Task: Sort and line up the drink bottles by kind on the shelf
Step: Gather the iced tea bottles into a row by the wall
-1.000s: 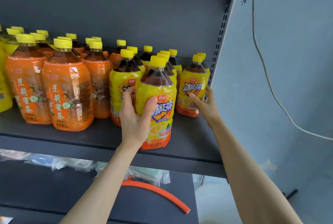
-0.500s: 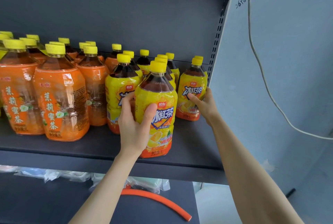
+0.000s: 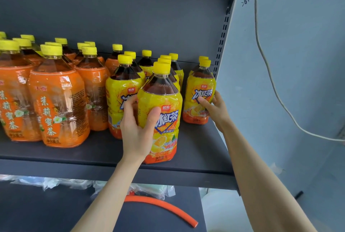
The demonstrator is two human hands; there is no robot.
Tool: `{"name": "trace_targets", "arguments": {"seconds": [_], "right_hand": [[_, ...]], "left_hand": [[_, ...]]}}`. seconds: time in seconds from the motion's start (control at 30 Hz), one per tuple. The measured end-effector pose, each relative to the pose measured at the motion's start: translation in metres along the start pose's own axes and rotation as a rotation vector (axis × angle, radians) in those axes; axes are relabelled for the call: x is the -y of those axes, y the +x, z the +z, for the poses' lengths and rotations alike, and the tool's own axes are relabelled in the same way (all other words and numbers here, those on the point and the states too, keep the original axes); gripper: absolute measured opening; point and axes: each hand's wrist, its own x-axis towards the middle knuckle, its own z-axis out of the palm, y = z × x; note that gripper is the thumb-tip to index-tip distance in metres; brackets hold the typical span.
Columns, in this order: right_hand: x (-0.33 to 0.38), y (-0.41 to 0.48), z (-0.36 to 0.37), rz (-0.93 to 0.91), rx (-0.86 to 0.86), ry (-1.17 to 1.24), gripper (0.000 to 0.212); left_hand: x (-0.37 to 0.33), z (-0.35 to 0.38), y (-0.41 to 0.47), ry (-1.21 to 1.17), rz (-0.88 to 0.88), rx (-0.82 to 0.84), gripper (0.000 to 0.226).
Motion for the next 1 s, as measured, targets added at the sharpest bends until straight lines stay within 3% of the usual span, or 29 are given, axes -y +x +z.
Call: {"name": "trace_targets", "arguments": {"seconds": [0.3,0.5,0.77,0.9,1.0], "right_hand": [[-0.002,-0.002,0.003,-0.023,-0.082,-0.038,0.05],[0.004,0.004,0.003,0.09,-0.016,0.05,0.062],[0.005,0.015,0.008,0.071,0.025,0.121,0.07],[0.003,0.019,0.006,0.094,0.056,0.116,0.058],[0.002,0.02,0.005,0.097,0.06,0.122,0.063]], "left_hand": [[-0.003,0.0,-0.001,0.013,0.006,0.006,0.062],[-0.004,0.0,0.0,0.004,-0.002,0.01,0.063],[-0.002,-0.001,0.001,-0.016,-0.019,0.016,0.066],[-0.002,0.0,0.002,-0.02,-0.017,0.02,0.065],[-0.001,0.0,0.003,-0.019,-0.006,0.02,0.065]]}}
